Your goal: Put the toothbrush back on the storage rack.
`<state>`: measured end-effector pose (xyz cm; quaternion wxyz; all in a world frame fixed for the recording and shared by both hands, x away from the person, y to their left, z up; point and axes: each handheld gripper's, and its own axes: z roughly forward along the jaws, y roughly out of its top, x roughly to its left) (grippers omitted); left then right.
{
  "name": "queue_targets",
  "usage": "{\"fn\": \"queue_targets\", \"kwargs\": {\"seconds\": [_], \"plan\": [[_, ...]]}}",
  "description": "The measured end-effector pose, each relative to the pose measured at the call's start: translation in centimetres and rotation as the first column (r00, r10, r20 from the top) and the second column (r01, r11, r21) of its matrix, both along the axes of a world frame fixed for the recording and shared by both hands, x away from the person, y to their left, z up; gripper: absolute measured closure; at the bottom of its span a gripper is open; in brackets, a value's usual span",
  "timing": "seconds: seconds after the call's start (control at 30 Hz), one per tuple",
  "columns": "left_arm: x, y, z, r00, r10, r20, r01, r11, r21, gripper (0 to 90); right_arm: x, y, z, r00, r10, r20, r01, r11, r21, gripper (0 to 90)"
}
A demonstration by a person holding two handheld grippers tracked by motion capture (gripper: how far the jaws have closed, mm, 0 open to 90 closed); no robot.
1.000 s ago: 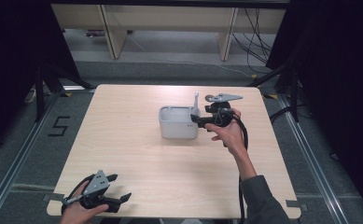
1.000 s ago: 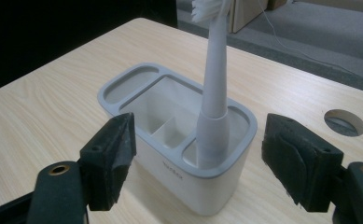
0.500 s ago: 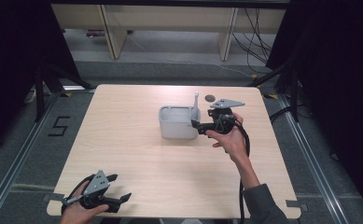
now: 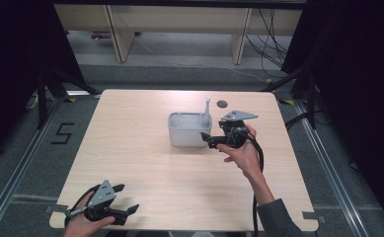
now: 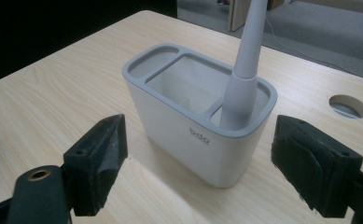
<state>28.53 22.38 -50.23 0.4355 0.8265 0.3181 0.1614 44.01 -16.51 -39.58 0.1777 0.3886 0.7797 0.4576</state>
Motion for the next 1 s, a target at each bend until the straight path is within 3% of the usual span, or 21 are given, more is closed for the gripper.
{"fn": "queue_targets", "kwargs": {"seconds": [0.07, 0.3, 0.4, 0.53, 0.57, 0.6, 0.7, 0.73, 0.77, 0.8, 0.83, 0.93, 0.97, 1.0], "plan": [[0.1, 0.1, 0.0, 1.0000, -0.004, 0.003, 0.004, 0.9999, 0.011, 14.7, 0.0, -0.1, -0.1, 0.9997, 0.019, 0.013, -0.019, 1.000, -0.019, 19.3], [0.1, 0.1, 0.0, 1.0000, -0.001, 0.003, 0.001, 1.0000, 0.006, 14.7, -0.5, 0.4, -0.5, 0.9998, 0.018, -0.011, -0.018, 1.000, -0.015, 18.3], [0.1, 0.1, 0.0, 1.0000, -0.005, 0.002, 0.005, 1.0000, 0.008, 14.7, -0.6, 0.6, -0.7, 0.9993, 0.036, 0.007, -0.035, 0.999, -0.026, 18.1], [0.1, 0.1, 0.0, 1.0000, -0.003, 0.000, 0.003, 1.0000, 0.005, 14.7, -1.1, 0.7, -0.9, 0.9991, 0.038, -0.018, -0.038, 0.999, -0.015, 16.8], [0.1, 0.2, 0.1, 1.0000, -0.008, 0.003, 0.008, 0.9998, 0.018, 14.7, -1.0, 0.7, -1.0, 0.9988, 0.048, 0.004, -0.048, 0.999, -0.018, 16.8], [0.1, 0.0, 0.0, 1.0000, 0.000, -0.001, 0.000, 1.0000, -0.005, 14.7, -1.1, 0.6, -1.0, 0.9992, 0.039, 0.002, -0.039, 0.999, -0.025, 16.7], [0.1, 0.1, 0.0, 1.0000, 0.000, 0.002, 0.000, 1.0000, 0.003, 14.7, -1.4, 0.6, -1.2, 0.9992, 0.040, -0.009, -0.040, 0.999, -0.010, 16.4], [0.1, 0.1, 0.0, 1.0000, 0.001, 0.003, -0.001, 1.0000, 0.004, 14.7, -1.5, 0.5, -1.2, 0.9990, 0.043, -0.014, -0.044, 0.999, -0.026, 16.2], [0.0, 0.0, 0.0, 1.0000, 0.002, 0.000, -0.002, 1.0000, -0.005, 14.7, -1.6, 0.5, -1.2, 0.9989, 0.036, -0.029, -0.037, 0.999, -0.012, 16.0], [0.0, 0.0, 0.0, 1.0000, 0.002, 0.000, -0.002, 1.0000, -0.006, 14.7, -1.5, 0.5, -1.4, 0.9984, 0.056, -0.010, -0.056, 0.998, -0.010, 15.9], [0.1, 0.2, 0.1, 0.9999, -0.011, -0.002, 0.011, 0.9998, 0.019, 14.7, -1.7, 0.6, -1.4, 0.9987, 0.043, -0.027, -0.043, 0.999, 0.005, 16.0], [0.1, 0.2, 0.1, 1.0000, -0.008, 0.000, 0.008, 0.9998, 0.016, 14.7, -1.9, 0.5, -1.6, 0.9990, 0.039, -0.022, -0.039, 0.999, 0.005, 15.9], [0.0, 0.0, 0.0, 1.0000, 0.003, -0.001, -0.003, 1.0000, -0.006, 14.7, -2.0, 0.5, -1.6, 0.9989, 0.041, -0.025, -0.041, 0.999, -0.005, 16.0], [0.0, 0.1, 0.0, 1.0000, 0.003, 0.000, -0.003, 1.0000, -0.004, 14.7, -2.1, 0.6, -1.8, 0.9983, 0.048, -0.034, -0.047, 0.999, 0.018, 15.9]]}}
